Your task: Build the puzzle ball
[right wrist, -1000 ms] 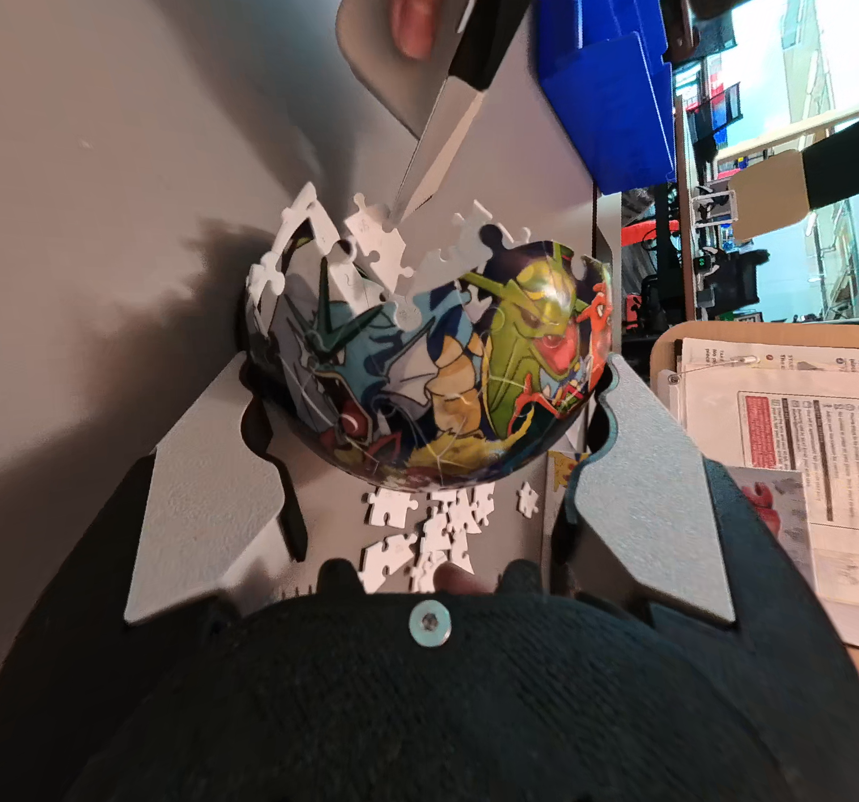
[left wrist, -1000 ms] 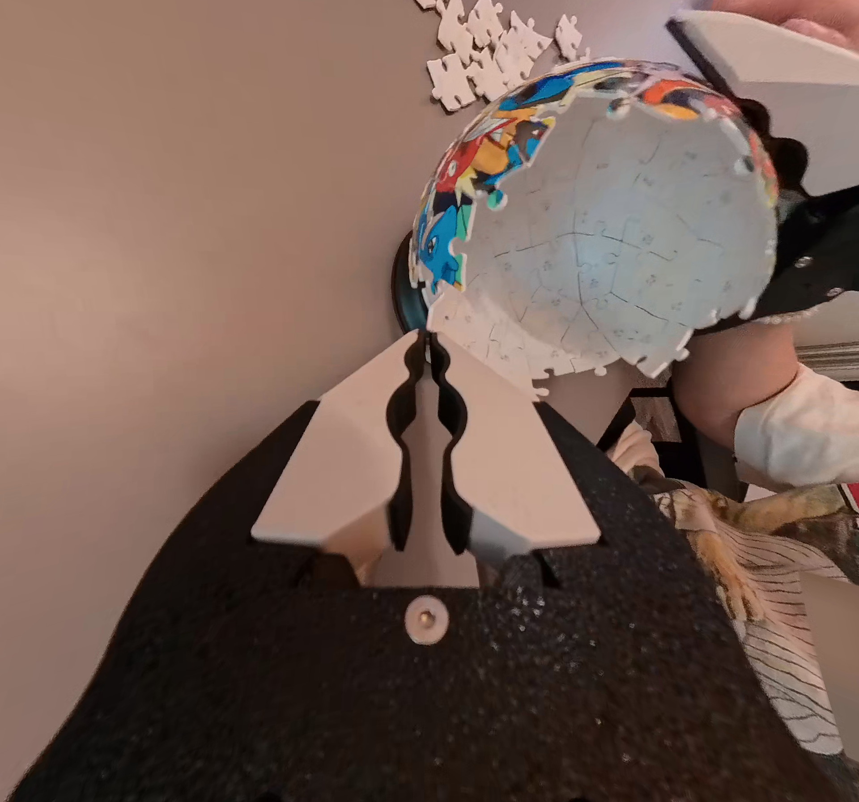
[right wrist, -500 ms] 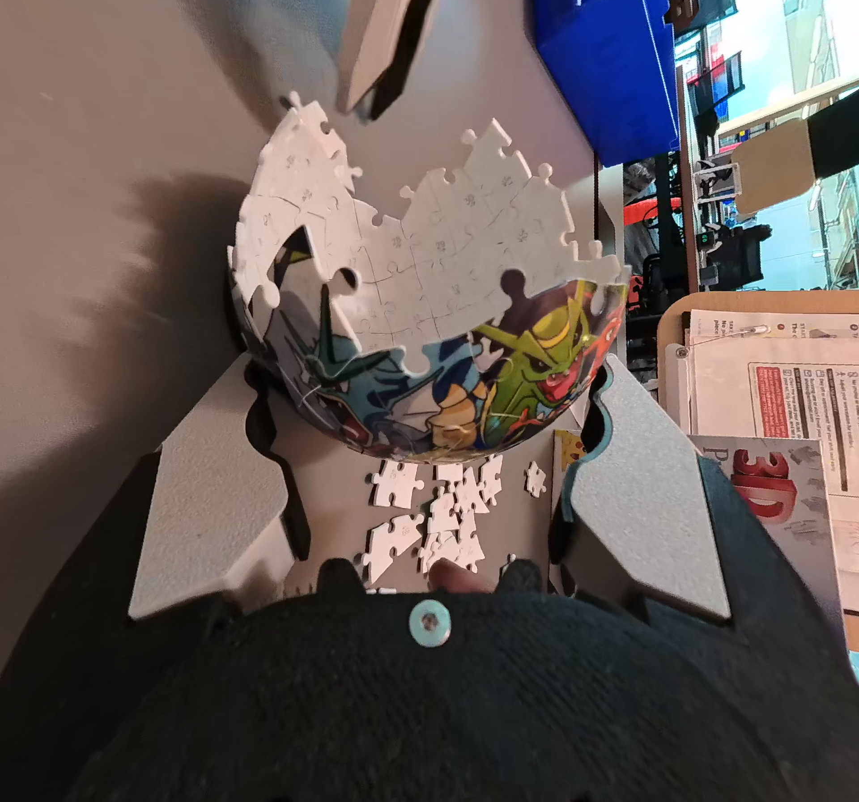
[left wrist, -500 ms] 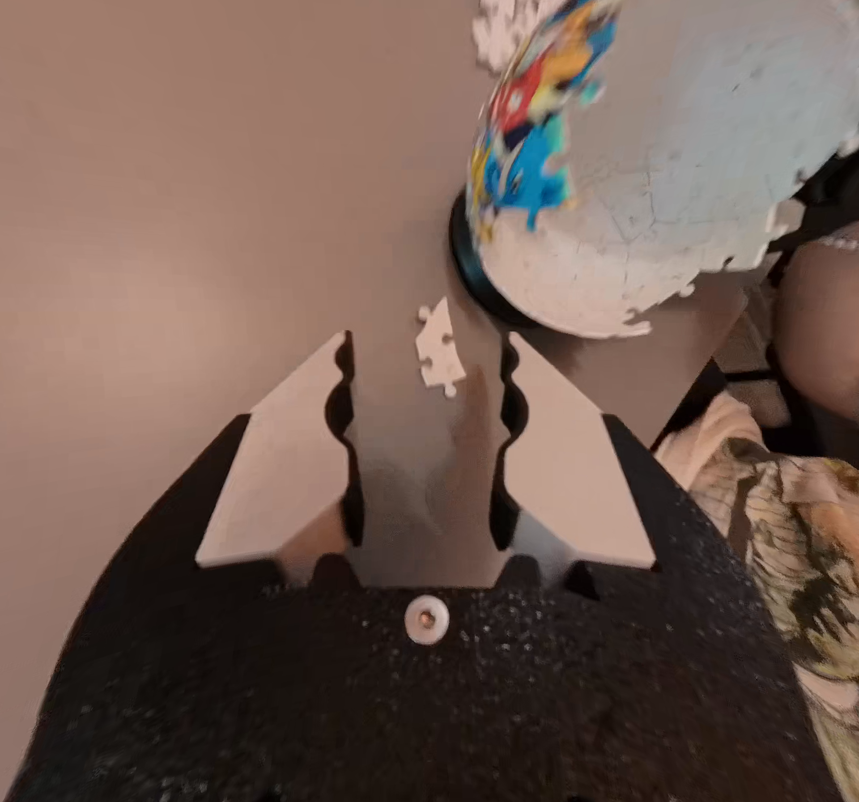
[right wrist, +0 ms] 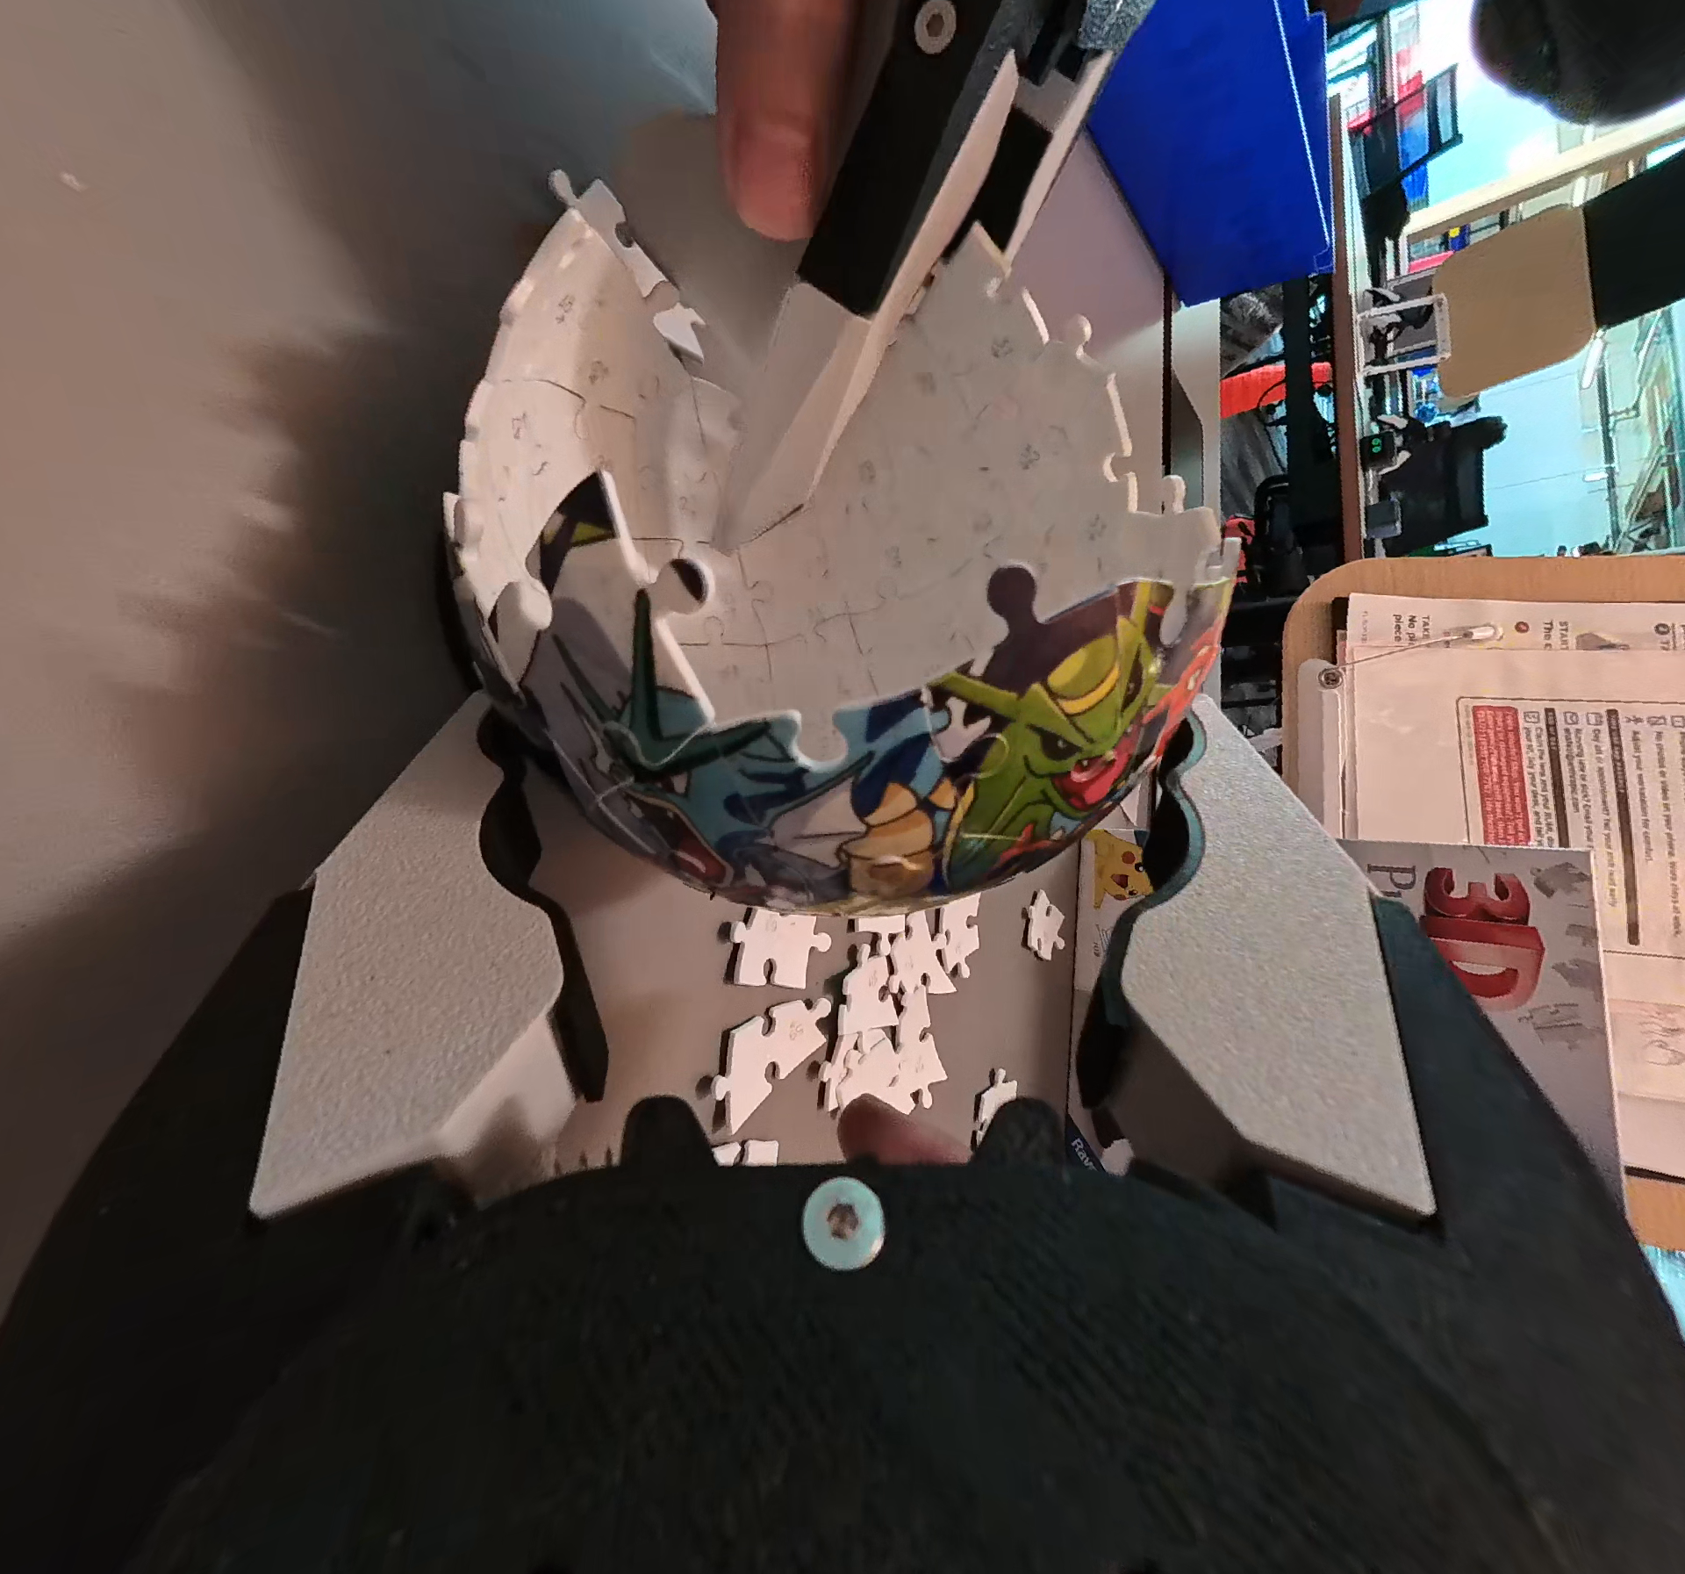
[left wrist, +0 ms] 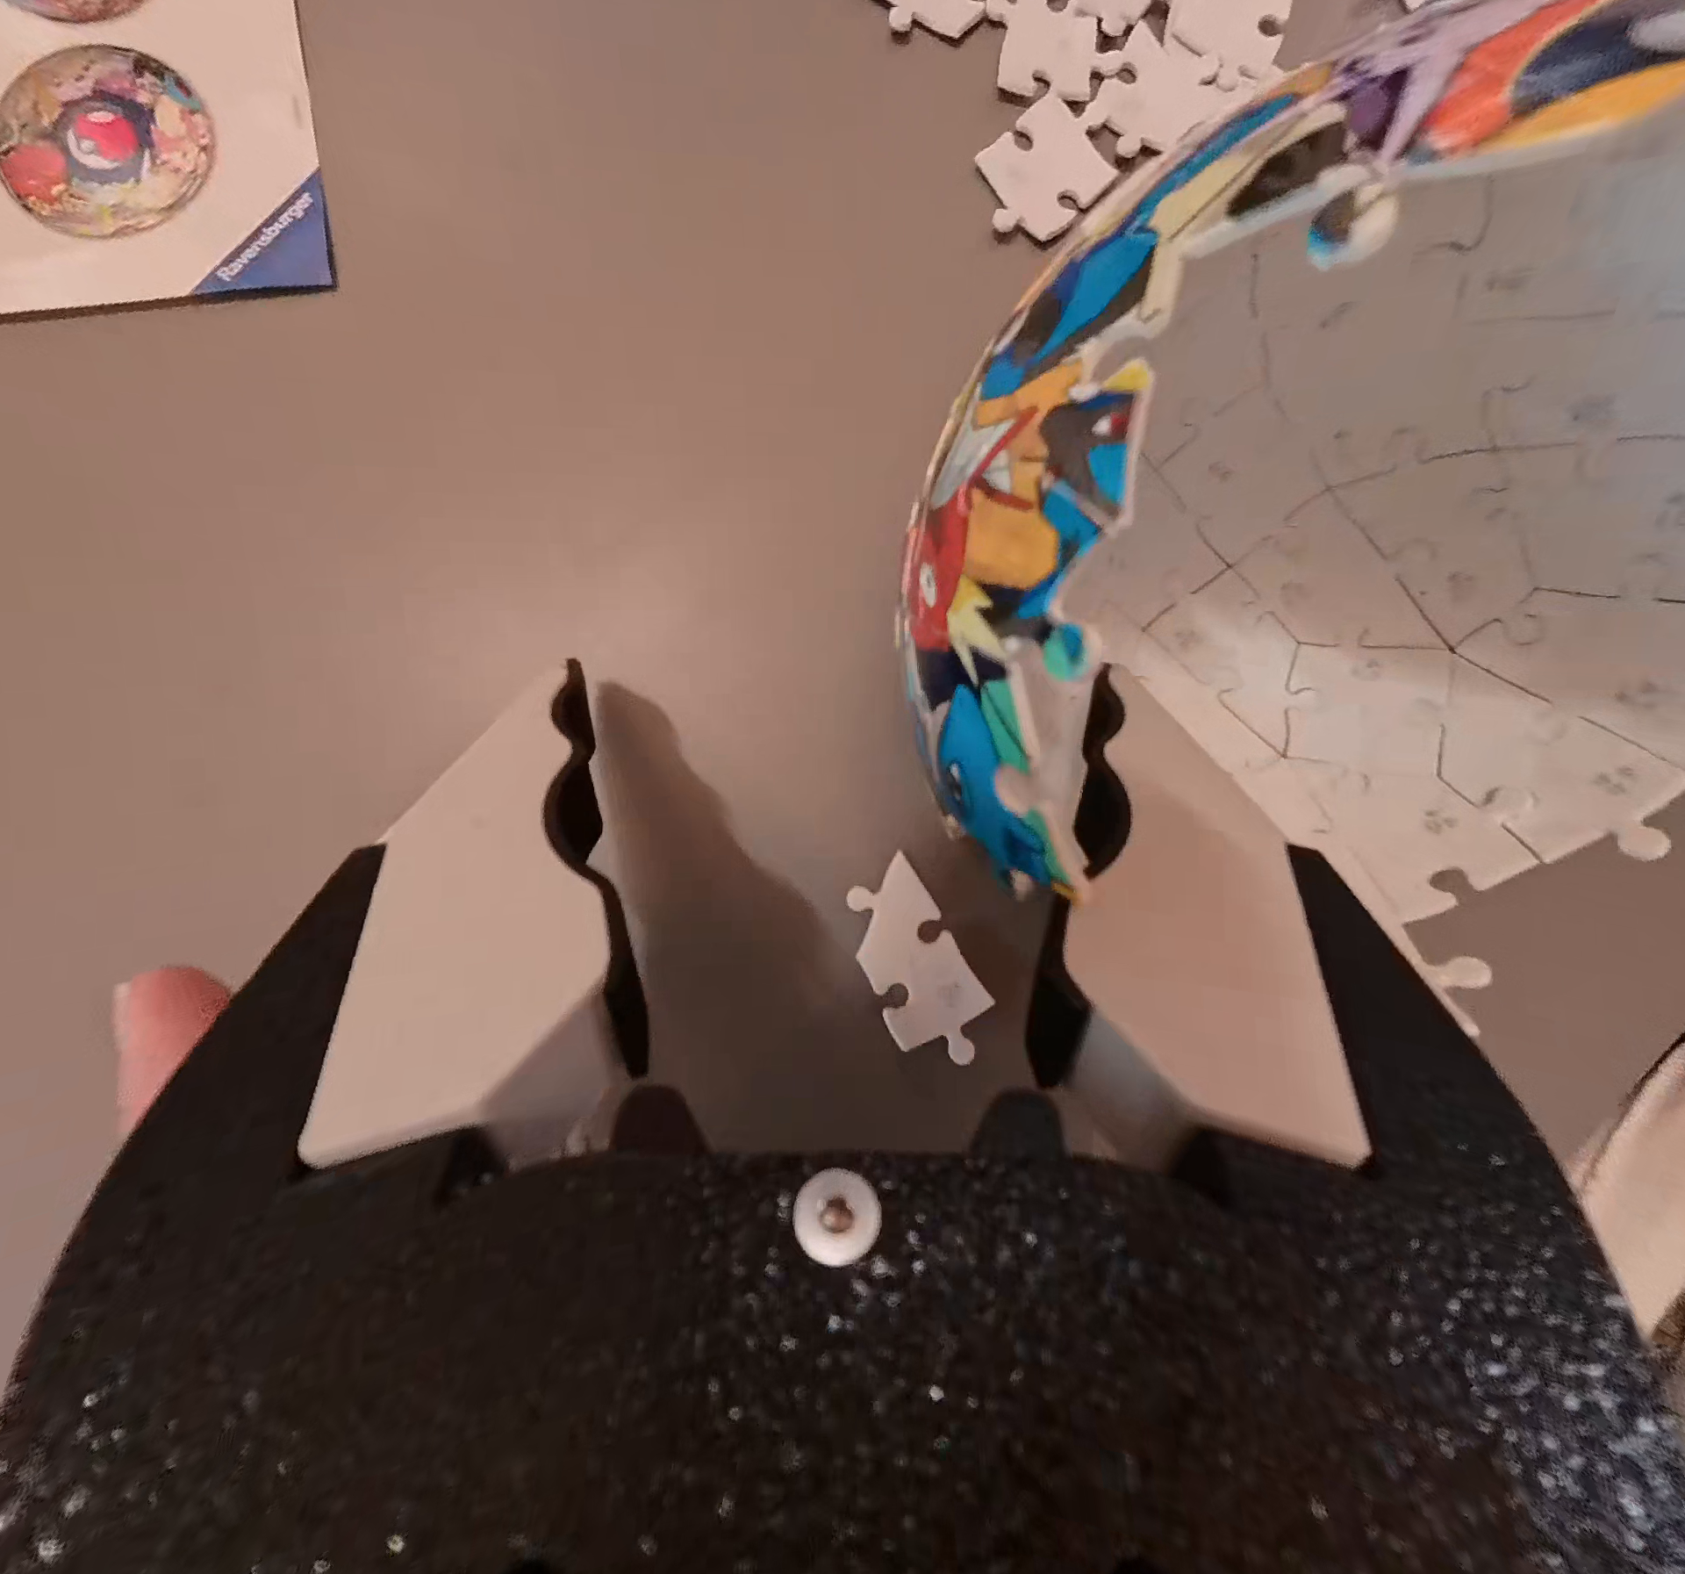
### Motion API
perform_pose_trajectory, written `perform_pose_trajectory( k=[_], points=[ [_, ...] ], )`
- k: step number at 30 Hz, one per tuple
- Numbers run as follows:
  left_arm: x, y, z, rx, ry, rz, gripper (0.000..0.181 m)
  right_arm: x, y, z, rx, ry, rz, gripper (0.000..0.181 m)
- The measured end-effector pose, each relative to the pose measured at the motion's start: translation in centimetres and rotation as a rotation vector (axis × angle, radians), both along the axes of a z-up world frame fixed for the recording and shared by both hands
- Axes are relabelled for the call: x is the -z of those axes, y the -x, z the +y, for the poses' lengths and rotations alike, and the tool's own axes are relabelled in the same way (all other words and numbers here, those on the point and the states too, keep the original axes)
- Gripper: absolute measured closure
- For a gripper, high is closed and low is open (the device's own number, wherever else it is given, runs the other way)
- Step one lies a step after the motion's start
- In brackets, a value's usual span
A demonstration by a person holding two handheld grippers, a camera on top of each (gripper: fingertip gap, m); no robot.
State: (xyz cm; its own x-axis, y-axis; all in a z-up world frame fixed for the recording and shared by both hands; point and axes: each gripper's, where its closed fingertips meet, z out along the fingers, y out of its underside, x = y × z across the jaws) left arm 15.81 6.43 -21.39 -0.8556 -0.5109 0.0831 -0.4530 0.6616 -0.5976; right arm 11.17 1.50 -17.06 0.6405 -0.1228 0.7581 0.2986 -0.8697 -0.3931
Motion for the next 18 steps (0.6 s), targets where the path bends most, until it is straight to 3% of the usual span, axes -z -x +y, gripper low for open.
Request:
perform_pose_trajectory(
  k=[6, 18],
  points=[
    [0.5, -0.7, 0.8, -0.013, -0.094, -0.065, 0.069, 0.0, -0.1, 0.0, 0.003, 0.008, 0.005, 0.045],
    [0.6, -1.2, 1.0, -0.019, -0.089, -0.121, 0.056, 0.1, 0.3, 0.1, -0.016, -0.159, 0.091, 0.046]
  ],
)
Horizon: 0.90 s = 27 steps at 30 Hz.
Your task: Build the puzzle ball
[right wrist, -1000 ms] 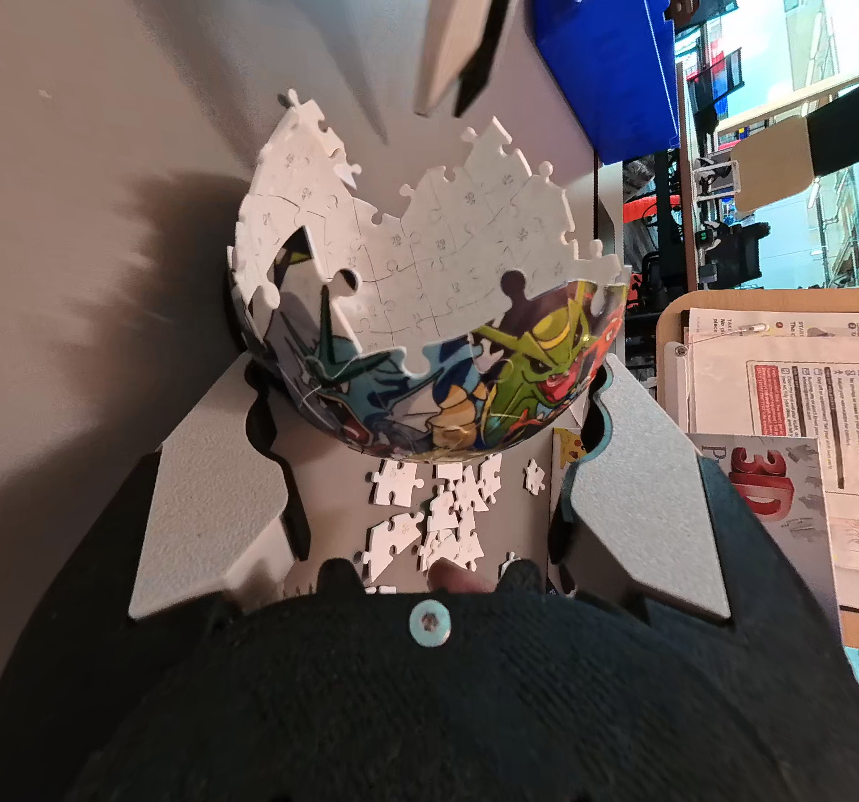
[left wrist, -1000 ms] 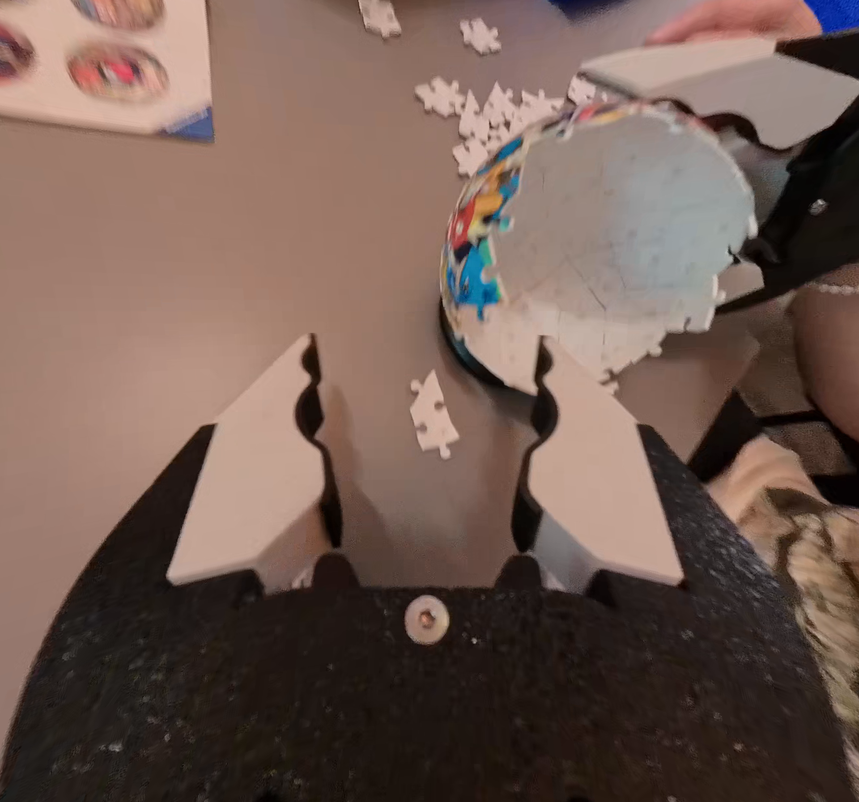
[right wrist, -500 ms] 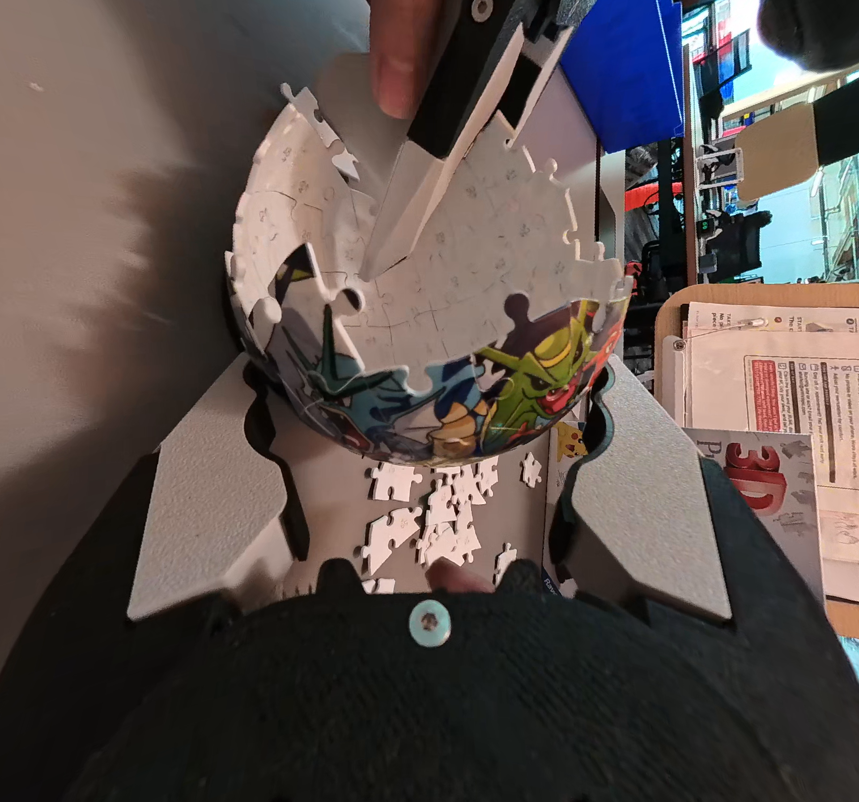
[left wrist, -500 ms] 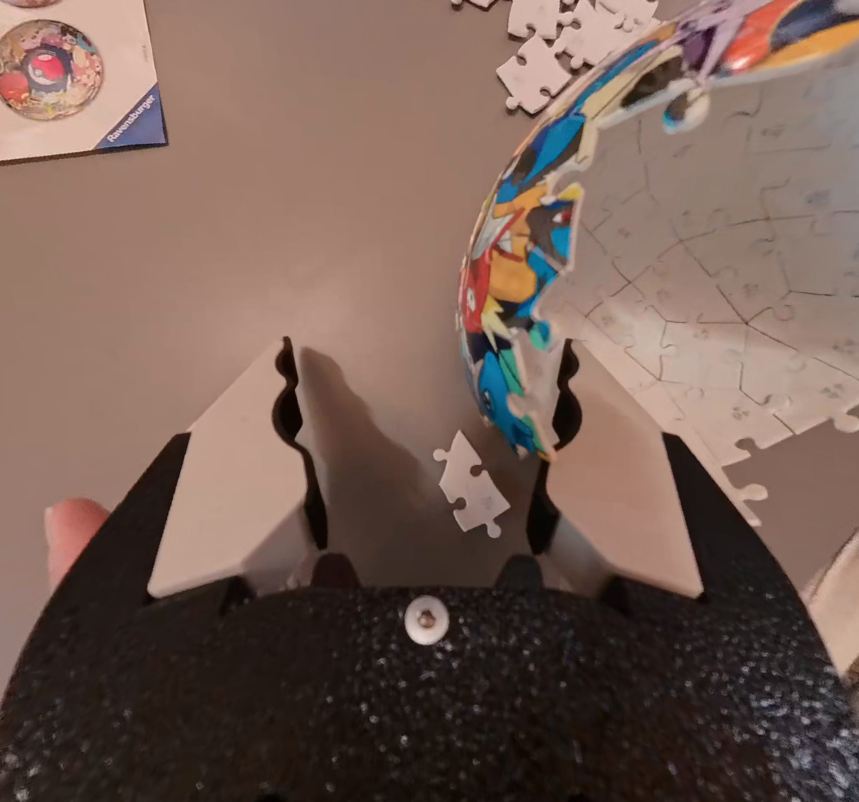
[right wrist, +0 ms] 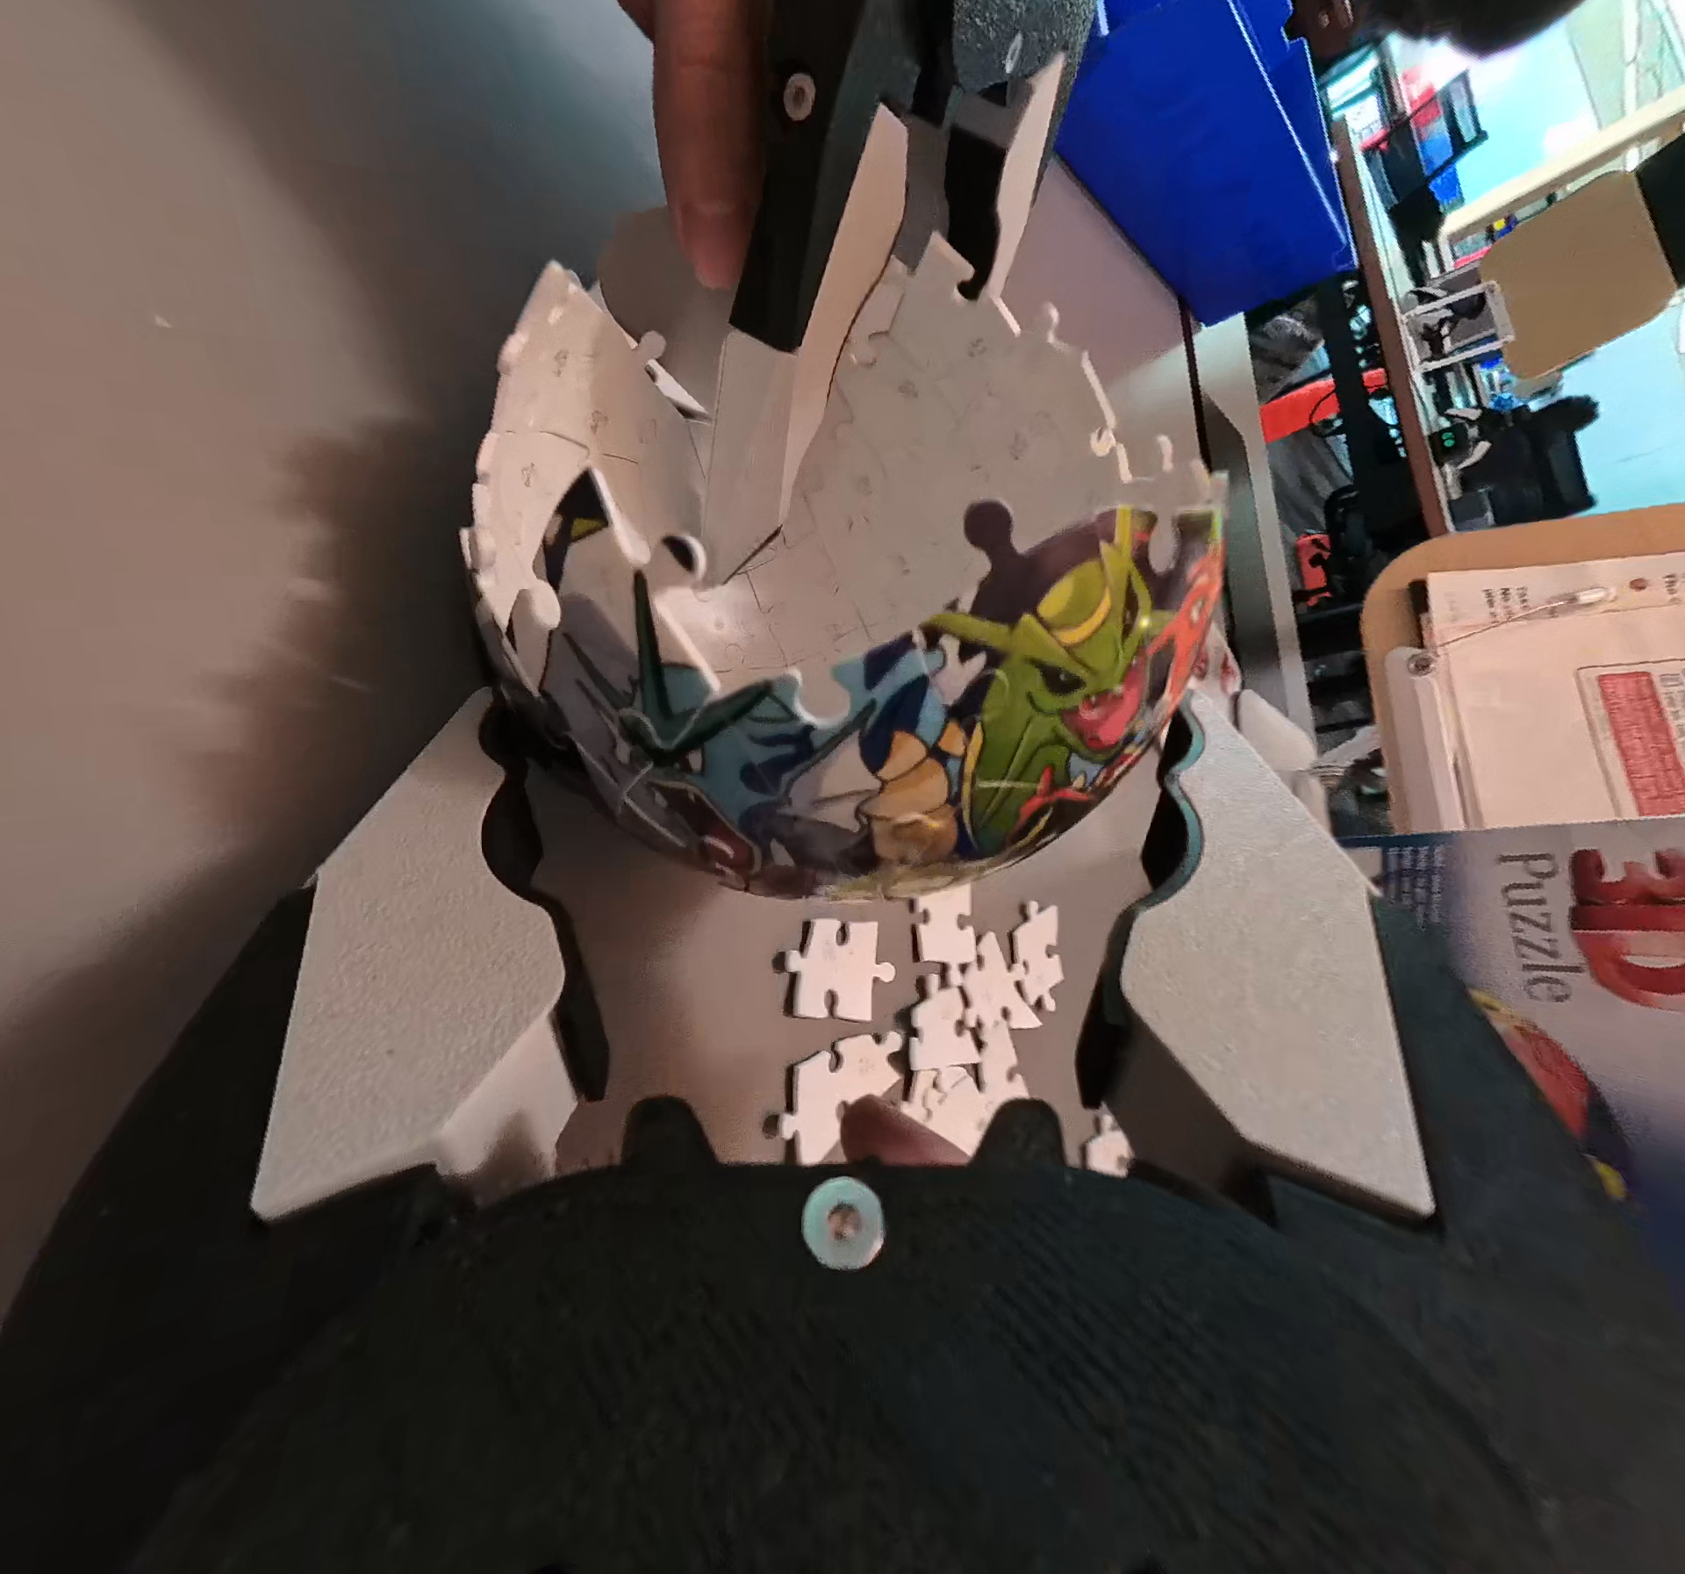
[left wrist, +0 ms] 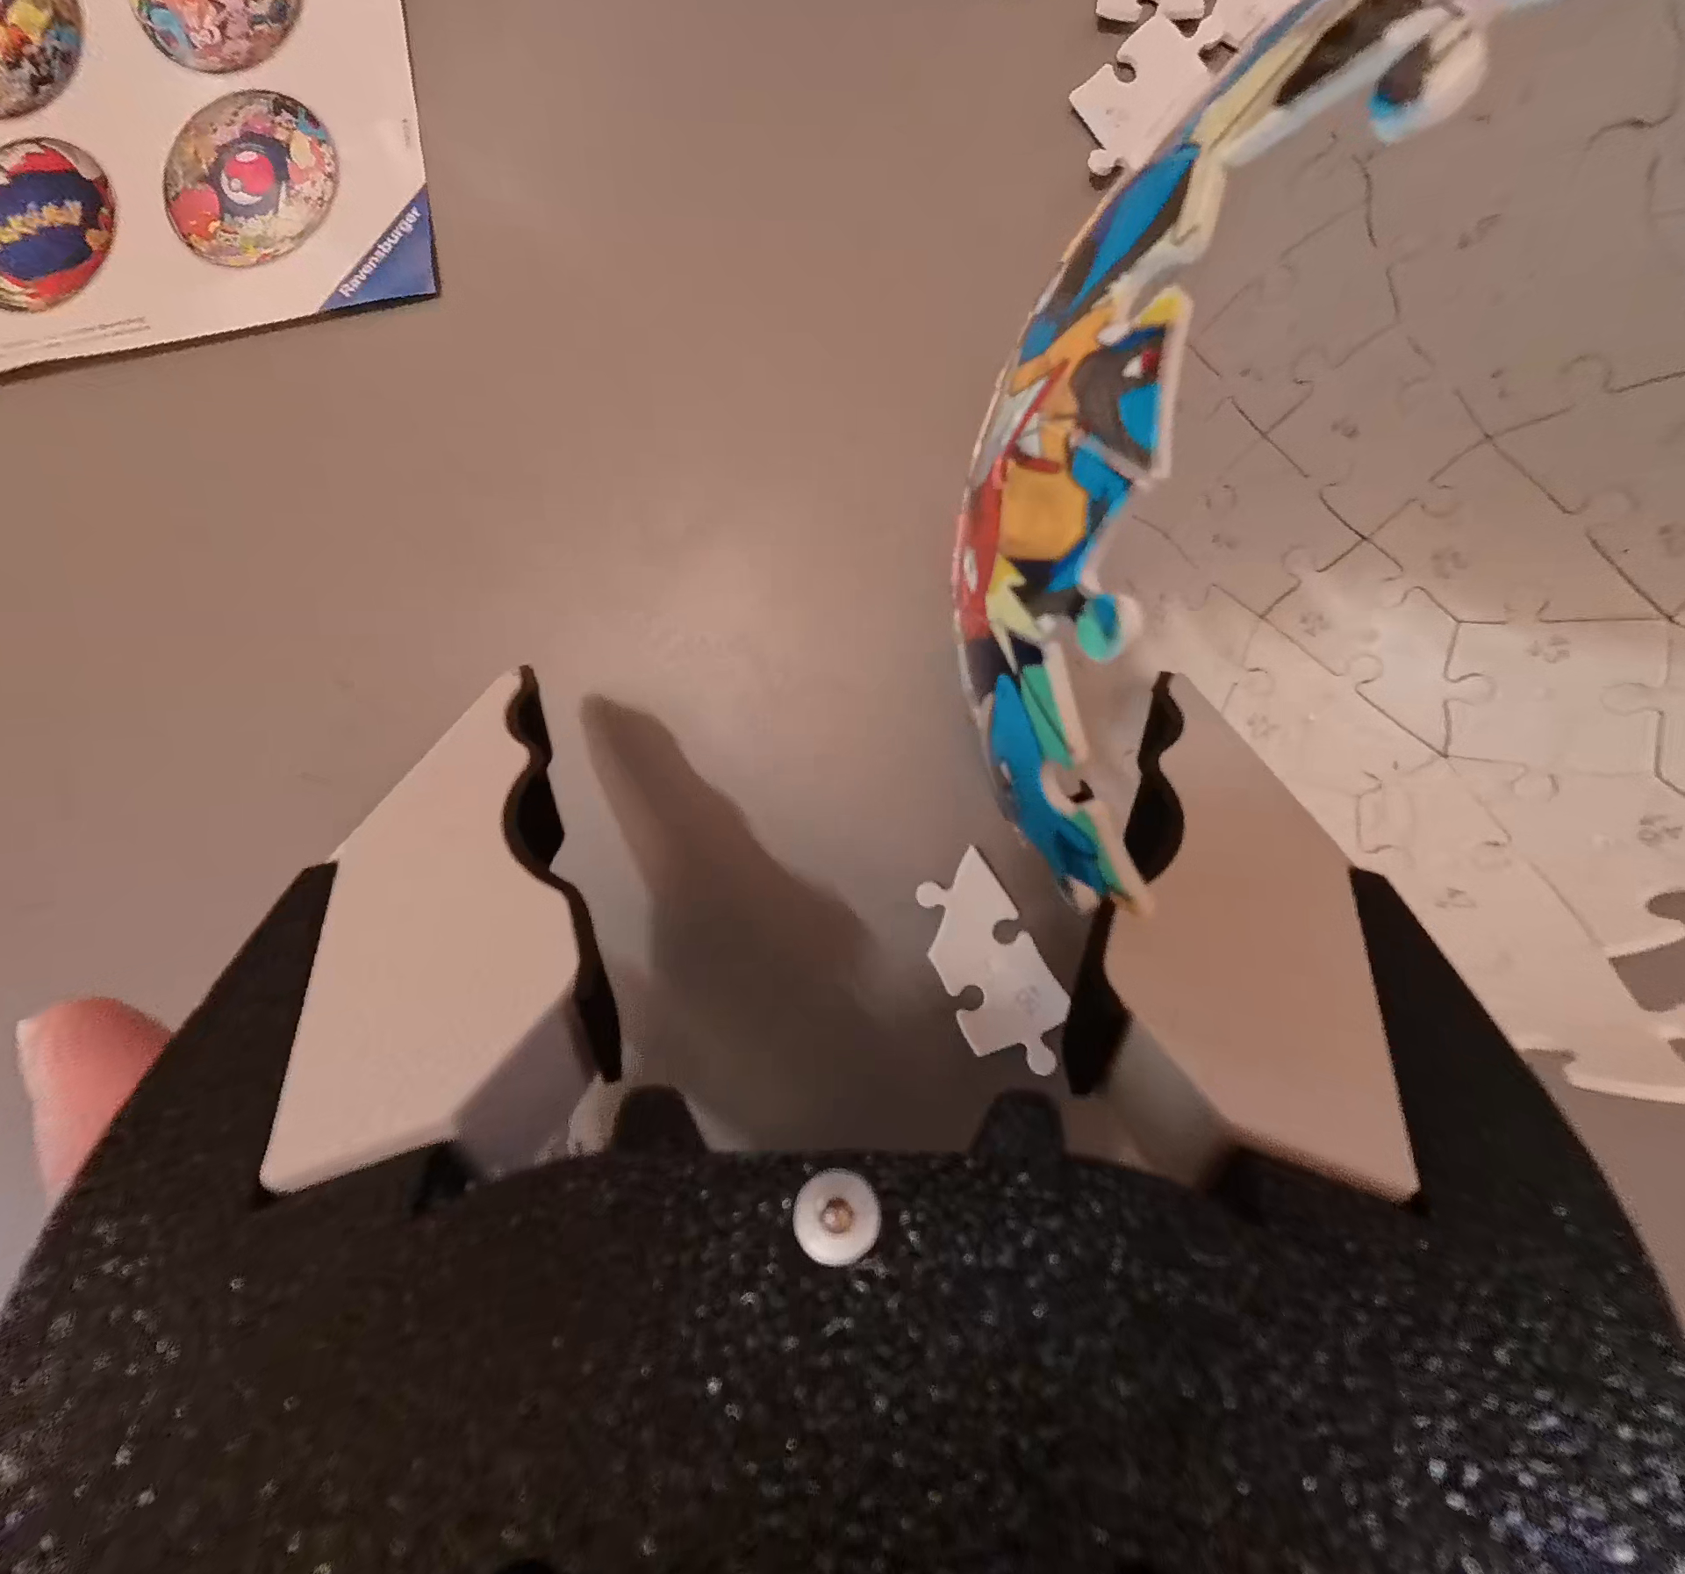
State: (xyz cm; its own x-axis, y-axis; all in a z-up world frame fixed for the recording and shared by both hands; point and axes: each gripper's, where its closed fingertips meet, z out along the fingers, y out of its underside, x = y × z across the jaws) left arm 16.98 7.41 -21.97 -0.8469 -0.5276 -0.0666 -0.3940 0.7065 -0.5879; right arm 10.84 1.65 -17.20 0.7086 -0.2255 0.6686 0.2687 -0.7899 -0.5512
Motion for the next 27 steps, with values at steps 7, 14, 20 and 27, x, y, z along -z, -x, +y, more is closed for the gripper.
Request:
perform_pose_trajectory(
  k=[7, 14, 20, 27],
  points=[
    [0.0, -0.8, -0.3, 0.053, 0.034, -0.066, 0.040, 2.2, -0.6, -1.2, -0.017, -0.117, 0.223, 0.049],
    [-0.8, -1.3, -0.9, 0.125, -0.018, -0.154, 0.036, 2.5, -0.6, 0.3, -0.102, -0.120, 0.258, 0.051],
    [-2.2, -2.2, -1.7, 0.132, -0.113, -0.308, 0.030, 2.1, -0.6, 0.0, -0.076, -0.079, 0.212, 0.054],
    [-4.1, -1.5, -1.4, 0.137, -0.130, -0.456, 0.052, 2.0, -0.8, -0.1, -0.056, -0.060, 0.186, 0.053]
  ],
)
